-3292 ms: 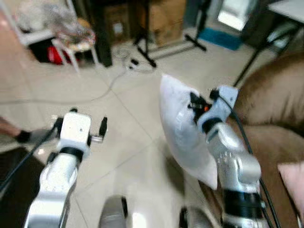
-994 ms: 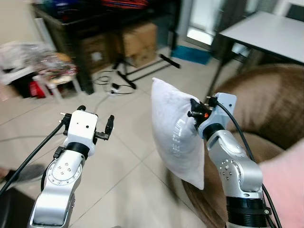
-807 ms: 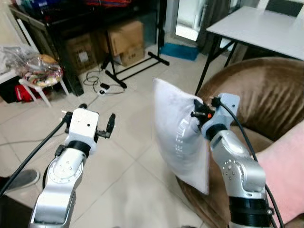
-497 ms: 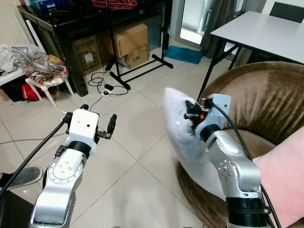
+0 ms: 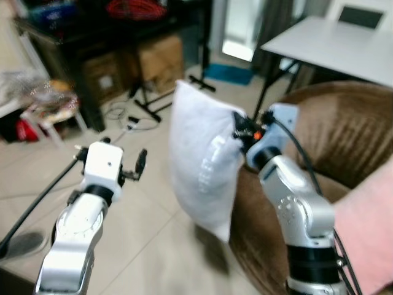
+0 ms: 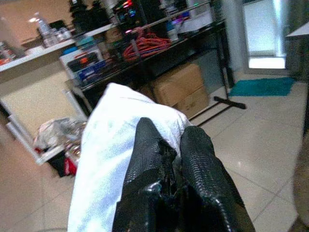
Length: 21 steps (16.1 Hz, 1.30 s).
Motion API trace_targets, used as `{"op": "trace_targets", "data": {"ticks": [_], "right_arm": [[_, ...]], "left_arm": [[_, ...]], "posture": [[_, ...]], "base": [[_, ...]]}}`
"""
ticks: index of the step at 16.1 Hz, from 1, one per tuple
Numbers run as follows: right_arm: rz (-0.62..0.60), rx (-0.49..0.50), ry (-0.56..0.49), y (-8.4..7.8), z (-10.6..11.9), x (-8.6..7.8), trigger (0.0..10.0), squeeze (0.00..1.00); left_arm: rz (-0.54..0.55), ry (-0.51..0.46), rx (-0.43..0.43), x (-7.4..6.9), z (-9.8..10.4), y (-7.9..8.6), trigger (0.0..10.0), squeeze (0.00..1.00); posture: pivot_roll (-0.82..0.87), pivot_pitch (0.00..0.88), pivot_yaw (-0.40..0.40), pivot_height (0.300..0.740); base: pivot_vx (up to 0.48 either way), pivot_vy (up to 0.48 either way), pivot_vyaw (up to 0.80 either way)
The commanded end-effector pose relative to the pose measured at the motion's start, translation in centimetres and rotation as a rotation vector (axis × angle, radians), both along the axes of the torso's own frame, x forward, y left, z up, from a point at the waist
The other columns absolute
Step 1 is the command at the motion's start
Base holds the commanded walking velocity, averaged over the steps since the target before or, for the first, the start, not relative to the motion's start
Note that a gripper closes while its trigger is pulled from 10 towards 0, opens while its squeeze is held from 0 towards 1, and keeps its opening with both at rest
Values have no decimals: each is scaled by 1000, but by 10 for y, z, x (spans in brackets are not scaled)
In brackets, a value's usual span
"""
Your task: Move the pillow to the sofa from floor
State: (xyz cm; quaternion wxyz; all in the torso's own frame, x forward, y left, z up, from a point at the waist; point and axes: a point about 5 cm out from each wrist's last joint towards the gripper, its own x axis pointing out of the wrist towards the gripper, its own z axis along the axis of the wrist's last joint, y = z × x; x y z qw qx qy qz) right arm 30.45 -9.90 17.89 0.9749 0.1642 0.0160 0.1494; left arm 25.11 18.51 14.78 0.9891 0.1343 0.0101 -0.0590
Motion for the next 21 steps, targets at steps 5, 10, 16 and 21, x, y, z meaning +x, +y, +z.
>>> {"op": "trace_targets", "data": {"ticks": [5, 10, 16, 21], "right_arm": [[-58, 20, -24, -10, 8, 2, 10000, 0], [-39, 20, -6, -5, 4, 1, 10000, 0], [68, 1, -30, 14, 6, 3, 10000, 0], [151, 39, -32, 35, 13, 15, 10000, 0]], "left_arm": [[-24, -8, -2, 0, 3, -2, 10000, 0], [-36, -4, 4, -1, 2, -1, 10000, 0], [-47, 5, 32, -5, 1, -1, 10000, 0], [-75, 57, 98, -14, -4, 8, 10000, 0]], "posture": [[-17, 0, 25, 740], [-11, 0, 26, 740], [4, 0, 22, 740], [32, 0, 5, 740]], "base": [[257, 0, -800], [251, 0, -800], [81, 0, -473], [0, 0, 0]]}}
